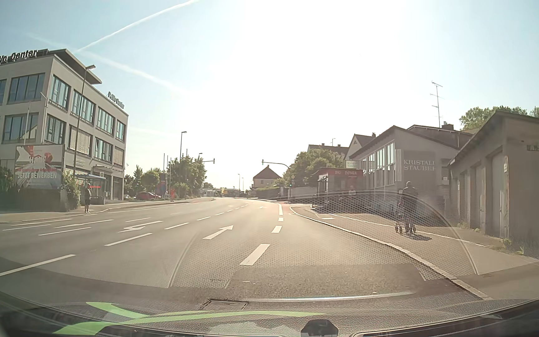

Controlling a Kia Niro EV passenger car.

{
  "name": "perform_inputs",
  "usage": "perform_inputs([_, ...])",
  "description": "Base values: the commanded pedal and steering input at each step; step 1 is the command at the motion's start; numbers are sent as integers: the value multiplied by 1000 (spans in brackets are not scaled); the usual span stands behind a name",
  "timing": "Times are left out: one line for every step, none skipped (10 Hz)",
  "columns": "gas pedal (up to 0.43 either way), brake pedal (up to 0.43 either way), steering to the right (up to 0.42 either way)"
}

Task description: Follow the waypoints while adhering to traffic rules and regulations

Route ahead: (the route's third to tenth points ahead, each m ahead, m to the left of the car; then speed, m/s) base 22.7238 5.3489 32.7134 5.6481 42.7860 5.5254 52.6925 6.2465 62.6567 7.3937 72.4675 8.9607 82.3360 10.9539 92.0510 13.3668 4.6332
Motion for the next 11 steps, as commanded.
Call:
perform_inputs([248,0,-35])
perform_inputs([248,0,-37])
perform_inputs([260,0,-37])
perform_inputs([260,0,-37])
perform_inputs([260,0,-35])
perform_inputs([260,0,-30])
perform_inputs([260,0,-25])
perform_inputs([248,0,-18])
perform_inputs([248,0,-17])
perform_inputs([248,0,-17])
perform_inputs([248,0,-17])
